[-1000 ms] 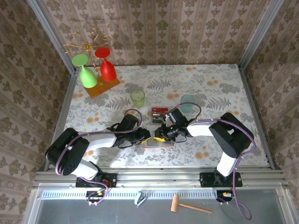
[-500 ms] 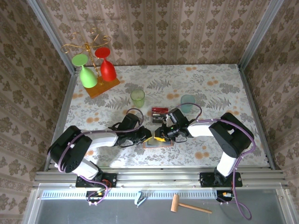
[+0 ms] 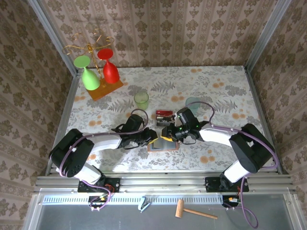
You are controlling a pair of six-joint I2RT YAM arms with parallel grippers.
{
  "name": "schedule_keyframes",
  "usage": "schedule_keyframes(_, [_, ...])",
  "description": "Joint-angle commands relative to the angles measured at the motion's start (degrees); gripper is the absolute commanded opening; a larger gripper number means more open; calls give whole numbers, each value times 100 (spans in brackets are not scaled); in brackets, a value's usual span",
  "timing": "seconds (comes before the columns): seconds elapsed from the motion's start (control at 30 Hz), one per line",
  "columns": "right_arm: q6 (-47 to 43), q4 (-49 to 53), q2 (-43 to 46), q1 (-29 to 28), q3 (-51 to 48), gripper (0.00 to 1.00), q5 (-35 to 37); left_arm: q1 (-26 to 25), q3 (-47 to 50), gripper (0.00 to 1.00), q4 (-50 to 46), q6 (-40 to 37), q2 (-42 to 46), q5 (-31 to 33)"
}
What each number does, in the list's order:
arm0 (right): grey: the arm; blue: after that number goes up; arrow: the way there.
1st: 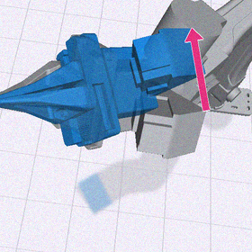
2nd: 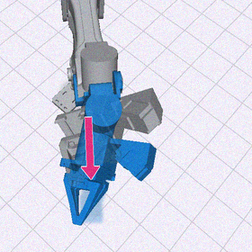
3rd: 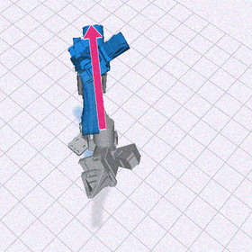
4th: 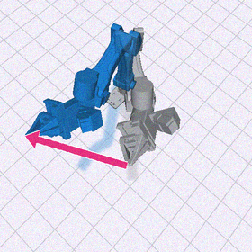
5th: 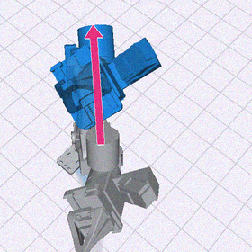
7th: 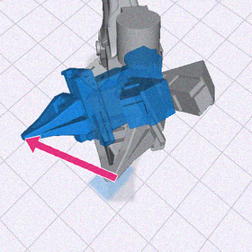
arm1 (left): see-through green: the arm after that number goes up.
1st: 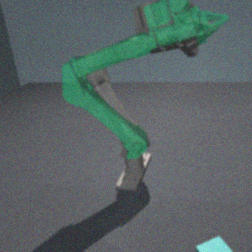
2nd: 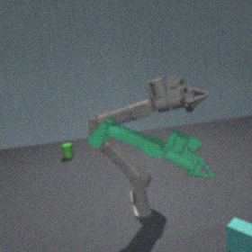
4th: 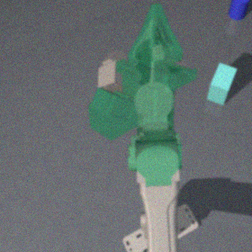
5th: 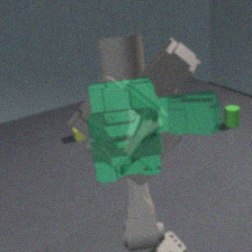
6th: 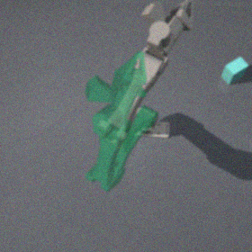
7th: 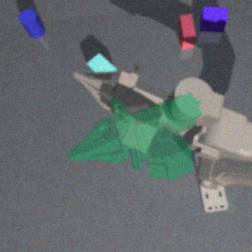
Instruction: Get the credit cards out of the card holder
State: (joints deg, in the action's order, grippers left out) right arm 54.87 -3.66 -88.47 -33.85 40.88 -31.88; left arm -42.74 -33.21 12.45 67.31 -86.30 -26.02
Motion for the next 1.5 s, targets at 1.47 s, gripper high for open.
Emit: schedule_keyframes(1.47, [-444,1491,1649,423,-405,30,676,-534,-1426,49,189,-106,-1278,-501])
